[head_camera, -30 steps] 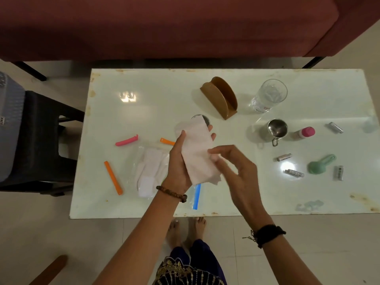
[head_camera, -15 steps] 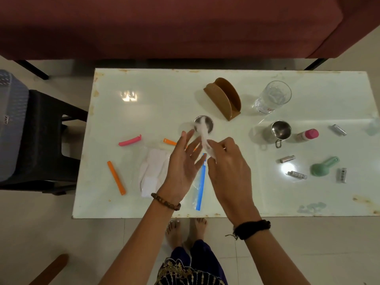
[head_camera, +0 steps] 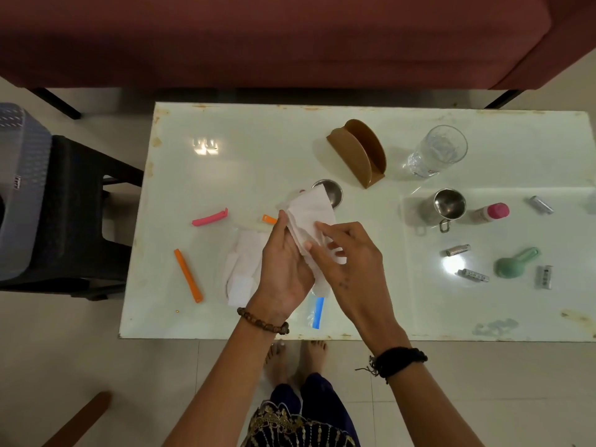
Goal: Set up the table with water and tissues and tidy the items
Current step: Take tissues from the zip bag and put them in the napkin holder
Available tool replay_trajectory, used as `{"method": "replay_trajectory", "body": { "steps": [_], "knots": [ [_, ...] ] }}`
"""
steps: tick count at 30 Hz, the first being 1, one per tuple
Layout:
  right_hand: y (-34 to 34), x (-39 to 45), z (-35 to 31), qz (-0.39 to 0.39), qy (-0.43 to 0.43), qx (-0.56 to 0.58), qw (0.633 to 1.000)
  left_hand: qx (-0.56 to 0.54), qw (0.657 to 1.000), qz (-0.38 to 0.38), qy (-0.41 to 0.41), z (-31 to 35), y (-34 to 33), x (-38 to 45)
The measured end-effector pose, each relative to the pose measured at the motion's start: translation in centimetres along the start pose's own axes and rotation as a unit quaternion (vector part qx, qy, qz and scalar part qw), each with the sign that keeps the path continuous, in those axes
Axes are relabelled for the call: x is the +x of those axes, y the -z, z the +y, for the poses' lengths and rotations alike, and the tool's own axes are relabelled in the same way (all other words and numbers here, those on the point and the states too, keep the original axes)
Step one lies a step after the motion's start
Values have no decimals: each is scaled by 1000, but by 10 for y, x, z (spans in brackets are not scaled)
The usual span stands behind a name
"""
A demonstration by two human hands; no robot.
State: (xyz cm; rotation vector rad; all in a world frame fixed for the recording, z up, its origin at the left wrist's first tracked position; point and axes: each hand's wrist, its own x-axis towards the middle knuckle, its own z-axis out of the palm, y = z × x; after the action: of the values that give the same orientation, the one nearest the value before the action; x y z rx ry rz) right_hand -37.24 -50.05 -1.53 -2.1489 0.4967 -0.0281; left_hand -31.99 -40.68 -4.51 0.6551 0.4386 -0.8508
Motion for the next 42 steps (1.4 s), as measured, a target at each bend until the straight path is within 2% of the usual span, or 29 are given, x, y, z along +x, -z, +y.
{"method": "replay_trajectory", "body": {
  "steps": [4, 6, 8, 10, 13, 14, 16, 17, 18, 19, 22, 23, 27, 31, 35, 38, 42],
  "knots": [
    [-1, 6, 4, 14, 13, 9, 1000, -23, 999, -15, -24, 2, -3, 1],
    [-1, 8, 5, 35, -24, 71, 997, -18, 999, -21, -37, 4, -3, 3],
    [0, 8, 6, 43, -99, 173, 979, -6, 999, -20, -50, 8, -2, 3],
    [3, 11, 9, 44, -177, 289, 940, 3, 998, -17, -63, 12, -1, 4],
    [8, 18, 13, 15, -264, 373, 889, 30, 997, -7, -66, 22, 0, 2],
    [9, 22, 14, -7, -293, 405, 866, 42, 997, -5, -61, 25, 0, 1],
    [13, 29, 17, -76, -332, 499, 797, 67, 997, 5, -49, 33, 1, -2],
    [15, 31, 18, -99, -336, 529, 773, 73, 996, 8, -43, 37, 3, -4],
    [16, 31, 19, -115, -331, 536, 768, 76, 996, 8, -36, 41, 5, -5],
    [17, 31, 22, -123, -319, 522, 781, 79, 996, 7, -30, 45, 7, -7],
    [24, 31, 30, -131, -240, 417, 867, 90, 996, 10, -23, 56, 16, -10],
    [27, 31, 31, -136, -220, 402, 878, 96, 995, 13, -18, 57, 19, -11],
    [41, 34, 24, -181, -176, 405, 879, 81, 997, 1, 3, 62, 27, -16],
    [56, 38, 16, -234, -129, 413, 871, 53, 996, -74, 4, 75, 27, -21],
    [58, 41, 13, -226, -134, 352, 898, 92, 993, -46, 62, 64, 19, -14],
    [58, 44, 14, -214, -121, 303, 921, 119, 992, -14, 49, 61, 20, -9],
    [59, 48, 15, -214, -99, 312, 920, 86, 993, -70, 45, 73, 21, -10]
  ]
}}
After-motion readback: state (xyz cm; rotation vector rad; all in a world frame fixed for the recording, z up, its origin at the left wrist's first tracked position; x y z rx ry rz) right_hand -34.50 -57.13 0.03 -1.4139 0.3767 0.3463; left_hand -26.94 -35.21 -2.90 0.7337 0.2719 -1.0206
